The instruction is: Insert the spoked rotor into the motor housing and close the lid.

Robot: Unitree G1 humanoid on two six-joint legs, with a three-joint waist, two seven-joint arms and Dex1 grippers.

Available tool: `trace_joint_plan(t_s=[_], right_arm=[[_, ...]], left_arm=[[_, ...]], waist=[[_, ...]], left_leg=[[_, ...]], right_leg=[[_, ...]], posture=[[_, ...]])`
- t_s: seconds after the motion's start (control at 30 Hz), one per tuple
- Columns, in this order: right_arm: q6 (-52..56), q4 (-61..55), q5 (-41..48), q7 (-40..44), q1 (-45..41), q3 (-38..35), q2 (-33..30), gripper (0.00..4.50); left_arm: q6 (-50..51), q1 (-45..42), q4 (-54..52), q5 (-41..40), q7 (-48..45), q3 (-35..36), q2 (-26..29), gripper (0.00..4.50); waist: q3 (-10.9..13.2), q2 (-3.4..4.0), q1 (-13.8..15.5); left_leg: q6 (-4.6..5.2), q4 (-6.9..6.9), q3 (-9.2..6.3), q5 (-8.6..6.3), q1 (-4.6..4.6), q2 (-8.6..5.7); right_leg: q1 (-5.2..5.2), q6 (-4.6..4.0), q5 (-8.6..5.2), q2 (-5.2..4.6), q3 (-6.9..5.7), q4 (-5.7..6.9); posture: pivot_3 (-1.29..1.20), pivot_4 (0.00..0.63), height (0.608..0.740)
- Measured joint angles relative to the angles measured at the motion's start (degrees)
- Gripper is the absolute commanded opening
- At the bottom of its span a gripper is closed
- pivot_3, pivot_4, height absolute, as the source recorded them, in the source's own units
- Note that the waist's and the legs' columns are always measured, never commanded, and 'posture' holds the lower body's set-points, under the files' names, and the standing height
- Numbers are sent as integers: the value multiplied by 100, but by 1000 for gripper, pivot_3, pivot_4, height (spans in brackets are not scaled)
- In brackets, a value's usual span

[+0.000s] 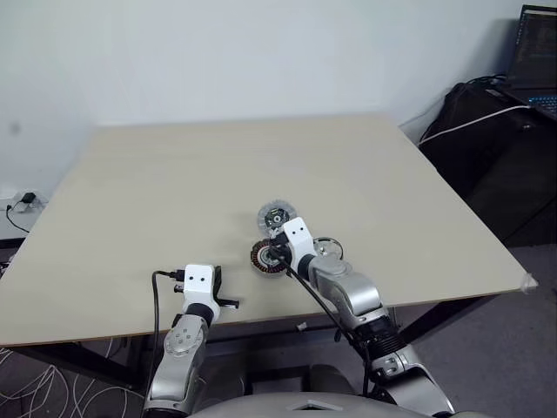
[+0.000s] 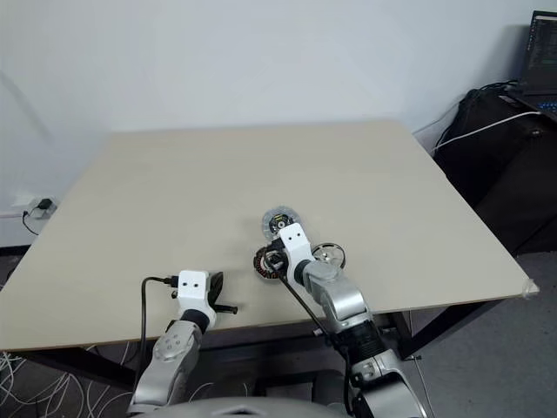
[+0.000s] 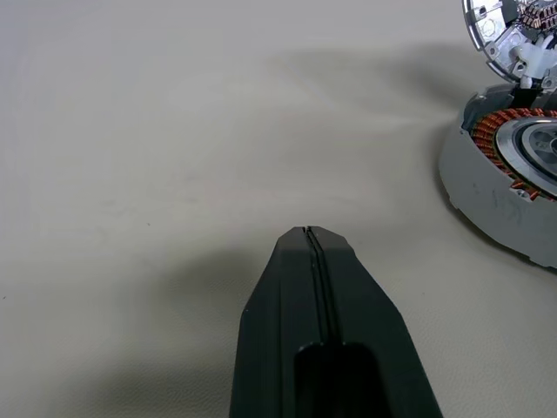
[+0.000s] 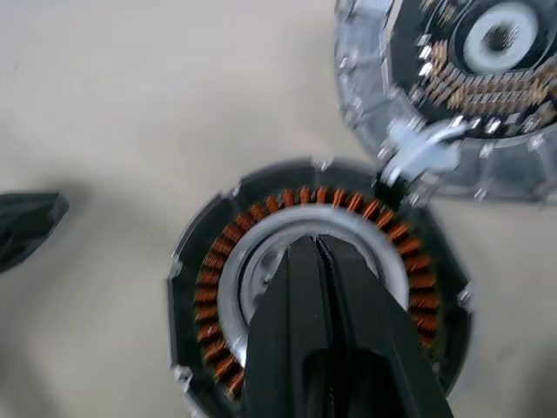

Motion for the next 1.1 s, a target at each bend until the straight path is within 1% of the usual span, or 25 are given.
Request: trace_joint_plan(t_s=[0.27, 0.43, 0.6, 0.8, 1.0, 1.1], right_arm=[[-187, -80, 37, 63, 29, -110, 3, 46], [-36, -852, 205, 197, 406, -58, -54, 46], [116, -948, 213, 173, 726, 58, -131, 46], [142, -796, 186, 128, 606, 125, -62, 46], [29, -347, 112, 121, 209, 128, 6, 46], [-67, -186, 102, 124, 141, 129, 30, 46]], left_arm=[[-5, 1, 5, 12, 0, 0, 2, 0], [-13, 4, 8, 36, 2, 0, 1, 0], [-13, 11, 8, 37, -4, 0, 1, 0], [-12, 12, 8, 36, -22, -1, 1, 0], [-10, 82, 7, 34, -28, 3, -3, 0], [-9, 96, 7, 34, -22, 6, -4, 0]], waist=[[1, 2, -1], [1, 1, 5], [2, 3, 2], [3, 4, -1], [2, 4, 1], [3, 4, 1]], left_leg=[[0, -3, 0, 0, 0, 0], [0, -6, -1, 0, -1, 0], [-1, -4, -1, 0, -1, 0], [-1, -4, 0, 0, -1, 0], [-1, -5, -1, 0, -1, 0], [0, -5, -1, 0, -1, 0]], right_leg=[[-2, -1, -1, 0, 1, 0], [-2, -2, -2, -1, 0, -2], [-3, -2, -2, -1, 0, 0], [-3, -1, -2, -1, 0, -1], [-3, -2, -1, 0, 0, -1], [-3, -2, -1, 0, 0, -1]], posture=[[0, 0, 740], [0, 0, 740], [0, 0, 740], [0, 0, 740], [0, 0, 740], [0, 0, 740]])
